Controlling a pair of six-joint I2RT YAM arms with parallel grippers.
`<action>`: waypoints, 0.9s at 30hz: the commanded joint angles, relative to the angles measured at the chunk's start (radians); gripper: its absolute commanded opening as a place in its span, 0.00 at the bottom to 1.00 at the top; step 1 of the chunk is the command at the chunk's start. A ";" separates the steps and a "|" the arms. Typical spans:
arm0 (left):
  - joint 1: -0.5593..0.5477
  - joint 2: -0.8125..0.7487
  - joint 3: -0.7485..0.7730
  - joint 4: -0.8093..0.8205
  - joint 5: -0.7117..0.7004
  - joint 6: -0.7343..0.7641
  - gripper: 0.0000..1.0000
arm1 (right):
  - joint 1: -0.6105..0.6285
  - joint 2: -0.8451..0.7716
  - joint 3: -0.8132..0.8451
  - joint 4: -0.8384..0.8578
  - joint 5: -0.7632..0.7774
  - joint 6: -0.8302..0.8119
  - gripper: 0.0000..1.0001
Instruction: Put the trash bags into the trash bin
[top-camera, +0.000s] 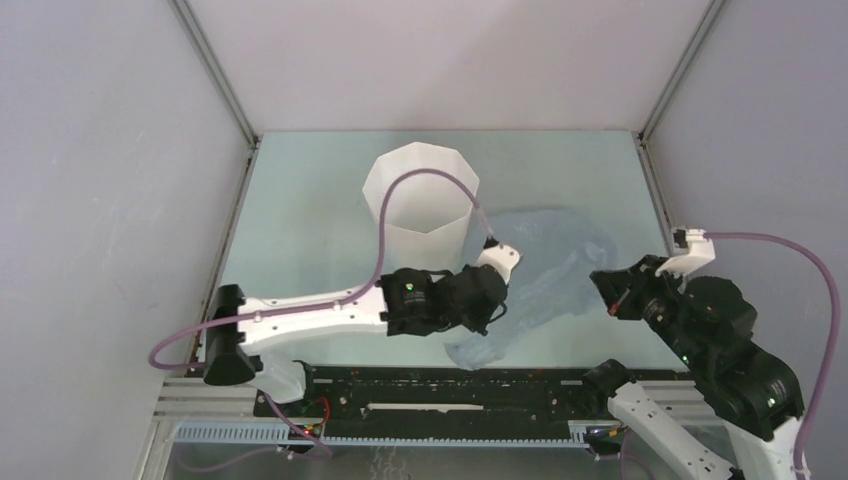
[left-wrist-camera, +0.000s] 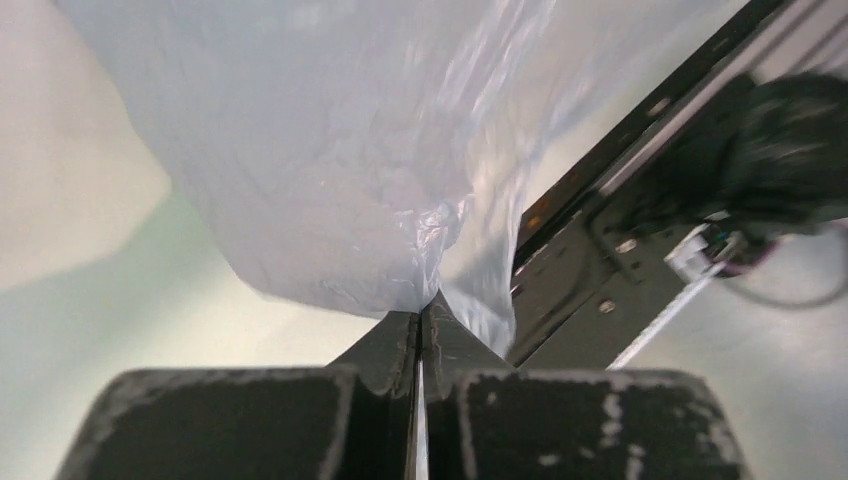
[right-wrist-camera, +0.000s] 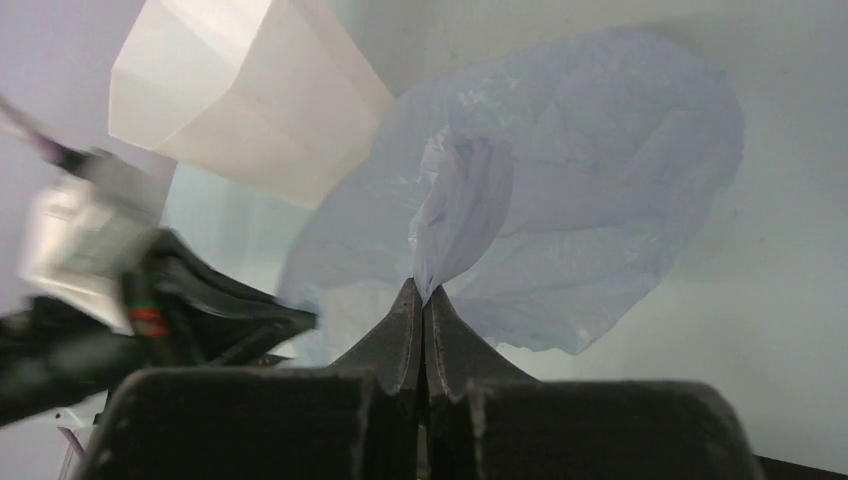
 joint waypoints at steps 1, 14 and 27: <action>-0.007 -0.083 0.269 -0.104 -0.055 0.159 0.00 | -0.004 -0.055 0.099 -0.043 0.089 -0.036 0.00; -0.004 0.066 1.102 -0.202 -0.352 0.523 0.00 | -0.003 0.082 0.444 0.010 -0.020 -0.203 0.11; 0.015 -0.033 0.994 -0.039 -0.463 0.681 0.00 | 0.020 0.063 0.312 0.107 -0.216 0.237 0.86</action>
